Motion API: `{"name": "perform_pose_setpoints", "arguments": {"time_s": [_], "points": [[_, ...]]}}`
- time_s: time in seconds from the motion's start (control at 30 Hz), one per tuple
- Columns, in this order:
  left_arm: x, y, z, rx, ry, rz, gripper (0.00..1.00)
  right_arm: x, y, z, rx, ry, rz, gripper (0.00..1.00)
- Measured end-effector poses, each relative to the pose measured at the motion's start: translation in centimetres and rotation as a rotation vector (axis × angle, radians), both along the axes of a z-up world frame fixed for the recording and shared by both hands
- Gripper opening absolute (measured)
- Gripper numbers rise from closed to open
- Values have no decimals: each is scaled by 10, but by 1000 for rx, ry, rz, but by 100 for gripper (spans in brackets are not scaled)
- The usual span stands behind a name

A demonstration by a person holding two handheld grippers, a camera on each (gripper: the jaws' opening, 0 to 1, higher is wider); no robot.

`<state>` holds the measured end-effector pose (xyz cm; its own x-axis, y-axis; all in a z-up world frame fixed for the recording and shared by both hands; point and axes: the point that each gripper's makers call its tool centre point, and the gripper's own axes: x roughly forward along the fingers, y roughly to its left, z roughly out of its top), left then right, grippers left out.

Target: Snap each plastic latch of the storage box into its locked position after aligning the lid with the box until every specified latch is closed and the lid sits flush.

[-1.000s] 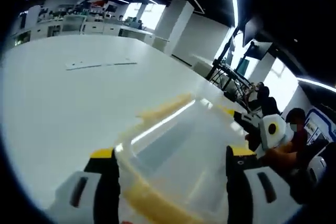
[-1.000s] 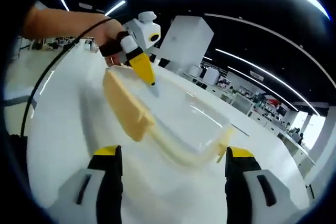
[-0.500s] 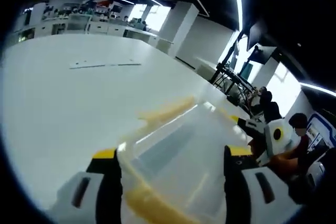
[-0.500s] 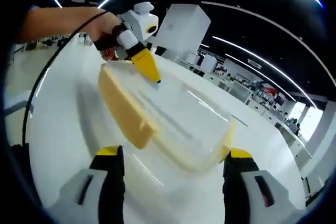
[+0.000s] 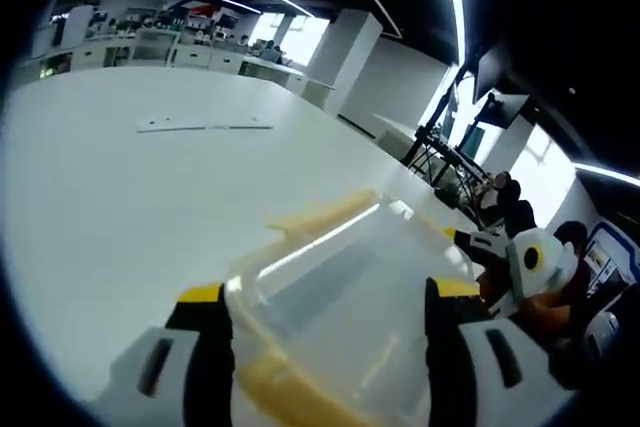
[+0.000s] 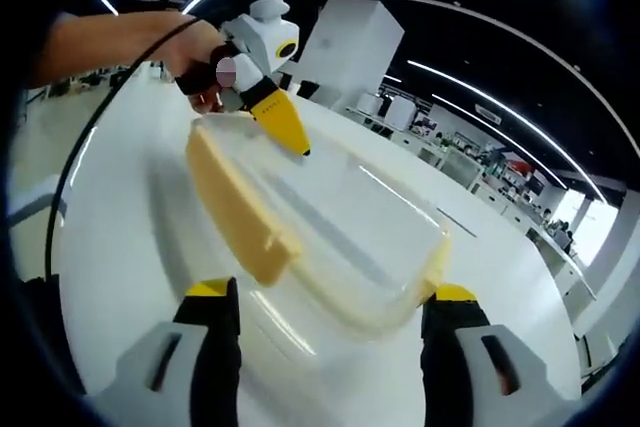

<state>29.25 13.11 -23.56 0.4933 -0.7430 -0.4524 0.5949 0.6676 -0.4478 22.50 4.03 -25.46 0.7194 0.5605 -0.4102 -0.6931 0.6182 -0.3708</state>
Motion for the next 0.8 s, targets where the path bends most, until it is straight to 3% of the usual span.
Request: {"name": "perform_pose_setpoints", "arguments": {"time_s": [0.3, 0.33, 0.43, 0.53, 0.8], "points": [[-8, -4, 0, -19, -5, 14, 77, -2, -1, 1, 33, 2, 42, 77], [-6, -3, 0, -22, -4, 14, 77, -5, 3, 2, 93, 35, 62, 80], [1, 3, 2, -30, -9, 15, 77, -10, 7, 5, 182, 83, 86, 87], [6, 8, 4, -43, -16, 19, 76, -10, 7, 11, 272, 120, 77, 86], [6, 8, 4, -42, -17, 19, 76, 2, 5, 23, 399, 192, 64, 83]]}}
